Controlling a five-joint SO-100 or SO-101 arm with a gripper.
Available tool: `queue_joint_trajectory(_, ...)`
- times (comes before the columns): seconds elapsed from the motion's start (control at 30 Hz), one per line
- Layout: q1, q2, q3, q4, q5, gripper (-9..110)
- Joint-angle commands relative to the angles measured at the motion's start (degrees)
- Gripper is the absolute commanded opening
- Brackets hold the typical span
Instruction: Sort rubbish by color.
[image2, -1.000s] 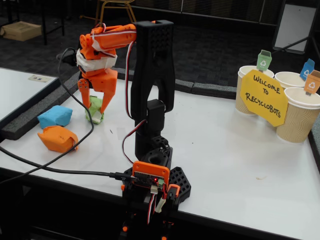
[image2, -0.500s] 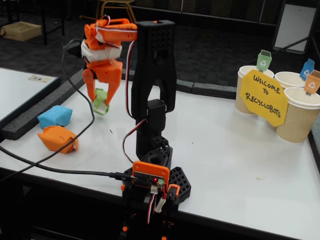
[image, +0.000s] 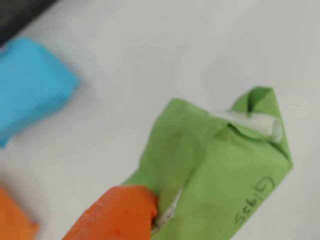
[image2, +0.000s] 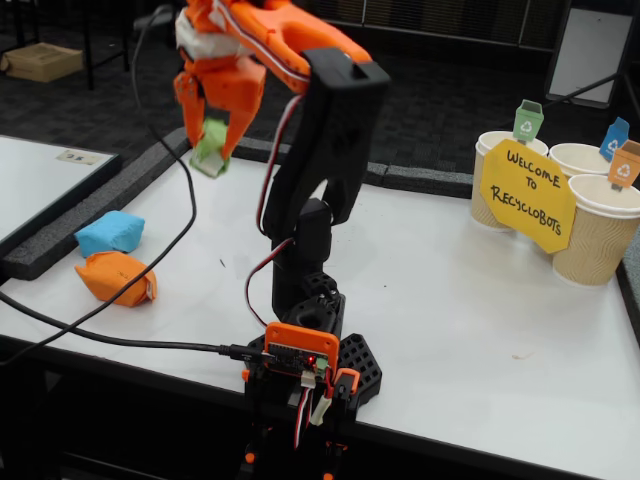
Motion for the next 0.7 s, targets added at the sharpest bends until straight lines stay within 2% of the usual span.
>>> queue_joint_trajectory(0.0, 1.32, 14.68, -6.24, 3.08, 5.19, 0)
queue_joint_trajectory(0.13, 5.8, 19.86, -3.78, 3.96, 7.65, 0)
queue_joint_trajectory(0.37, 25.4, 28.3, 2.9, 0.09, 7.73, 0)
queue_joint_trajectory(0.67, 41.57, 39.55, 10.37, -3.96, 10.02, 0)
